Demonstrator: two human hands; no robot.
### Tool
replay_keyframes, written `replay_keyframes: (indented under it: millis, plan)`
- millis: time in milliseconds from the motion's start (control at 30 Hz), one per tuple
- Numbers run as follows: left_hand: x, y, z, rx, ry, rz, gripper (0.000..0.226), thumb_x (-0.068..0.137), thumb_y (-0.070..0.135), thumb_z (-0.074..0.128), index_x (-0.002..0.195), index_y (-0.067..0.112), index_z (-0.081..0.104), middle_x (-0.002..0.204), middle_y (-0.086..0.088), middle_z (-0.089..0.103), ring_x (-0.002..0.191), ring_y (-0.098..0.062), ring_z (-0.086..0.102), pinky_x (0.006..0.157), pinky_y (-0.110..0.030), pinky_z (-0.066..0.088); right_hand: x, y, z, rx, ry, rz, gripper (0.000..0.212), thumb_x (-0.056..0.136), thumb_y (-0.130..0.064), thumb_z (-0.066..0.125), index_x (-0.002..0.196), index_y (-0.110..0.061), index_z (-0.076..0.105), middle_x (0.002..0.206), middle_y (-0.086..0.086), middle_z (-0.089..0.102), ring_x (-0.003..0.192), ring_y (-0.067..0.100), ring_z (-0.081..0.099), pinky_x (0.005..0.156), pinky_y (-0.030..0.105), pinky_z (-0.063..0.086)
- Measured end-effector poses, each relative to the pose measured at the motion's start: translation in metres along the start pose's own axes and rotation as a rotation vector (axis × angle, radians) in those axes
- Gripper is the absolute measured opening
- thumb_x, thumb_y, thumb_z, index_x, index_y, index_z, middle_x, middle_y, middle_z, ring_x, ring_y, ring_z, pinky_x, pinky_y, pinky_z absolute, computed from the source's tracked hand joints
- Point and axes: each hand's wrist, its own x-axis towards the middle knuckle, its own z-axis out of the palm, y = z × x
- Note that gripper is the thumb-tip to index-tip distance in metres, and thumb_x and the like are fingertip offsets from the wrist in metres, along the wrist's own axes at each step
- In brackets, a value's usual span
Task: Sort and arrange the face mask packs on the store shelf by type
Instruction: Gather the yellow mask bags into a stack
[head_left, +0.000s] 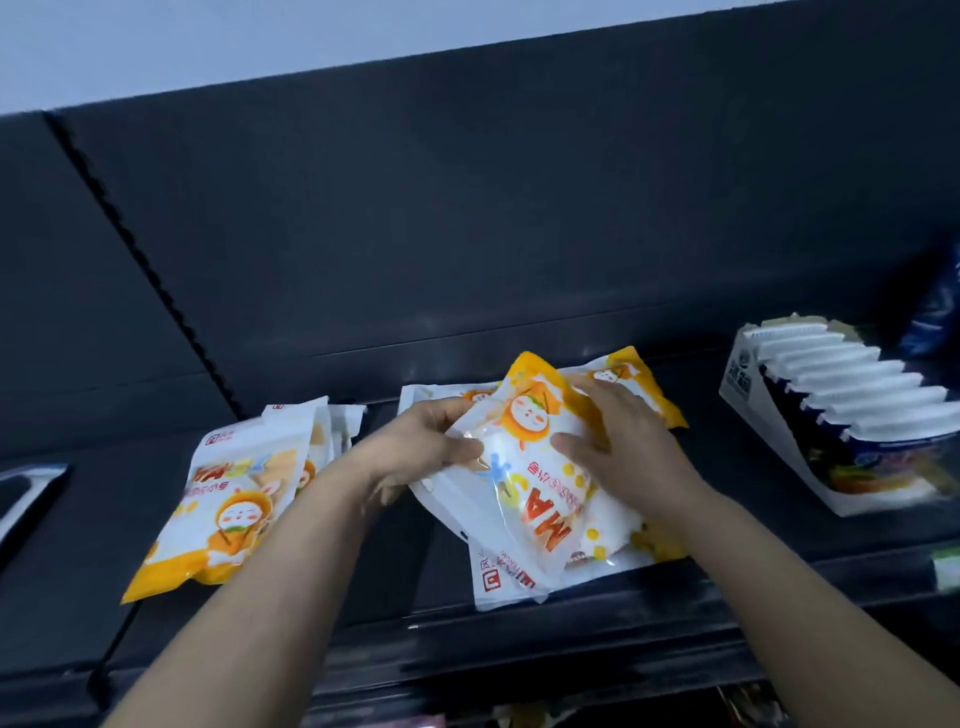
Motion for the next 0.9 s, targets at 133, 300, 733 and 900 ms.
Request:
replay_keyframes:
  millis: [133, 300, 733, 900]
  plan:
    - [-0.001, 0.008, -0.005, -0.002, -0.032, 0.088, 0.027, 0.084, -0.006, 0.066, 0.102, 0.012, 0.073, 0.098, -0.006, 0.075, 0.084, -0.02, 0.07, 0.085, -0.031, 0.057, 0.011, -0.009, -0.011, 0.212, -0.129, 0.233, 0.087, 0.075, -0.056, 0.069, 0.145, -0.029, 0.026, 0.144, -0.008, 0.041, 0.132, 0.018, 0.041, 0.104, 0.036, 0.04]
    - [0.002, 0.012, -0.017, -0.53, 0.249, 0.077, 0.018, 0.088, 0.027, 0.064, 0.1, 0.014, 0.067, 0.093, -0.006, 0.071, 0.075, -0.02, 0.065, 0.067, -0.031, 0.054, 0.021, 0.0, -0.007, 0.692, 0.057, 0.5, 0.056, 0.075, -0.048, 0.074, 0.12, -0.023, 0.053, 0.118, -0.003, 0.059, 0.102, 0.02, 0.061, 0.087, 0.04, 0.054]
    - [-0.004, 0.003, 0.039, -0.907, 0.481, 0.085, 0.029, 0.088, 0.01, 0.067, 0.116, 0.005, 0.062, 0.103, -0.011, 0.074, 0.09, -0.029, 0.072, 0.072, -0.045, 0.06, 0.024, -0.017, 0.024, 0.857, -0.123, 0.406, 0.037, 0.089, -0.054, 0.052, 0.12, -0.035, 0.053, 0.119, -0.006, 0.061, 0.111, 0.021, 0.06, 0.096, 0.047, 0.049]
    - [-0.001, 0.001, -0.002, -0.826, 0.896, 0.121, 0.029, 0.091, 0.015, 0.063, 0.119, 0.01, 0.057, 0.109, -0.007, 0.071, 0.094, -0.026, 0.07, 0.084, -0.047, 0.058, 0.006, -0.002, 0.01, -0.212, -0.487, 0.037, 0.046, 0.097, -0.013, 0.044, 0.134, -0.04, 0.046, 0.146, -0.006, 0.038, 0.127, 0.016, 0.043, 0.1, 0.029, 0.042]
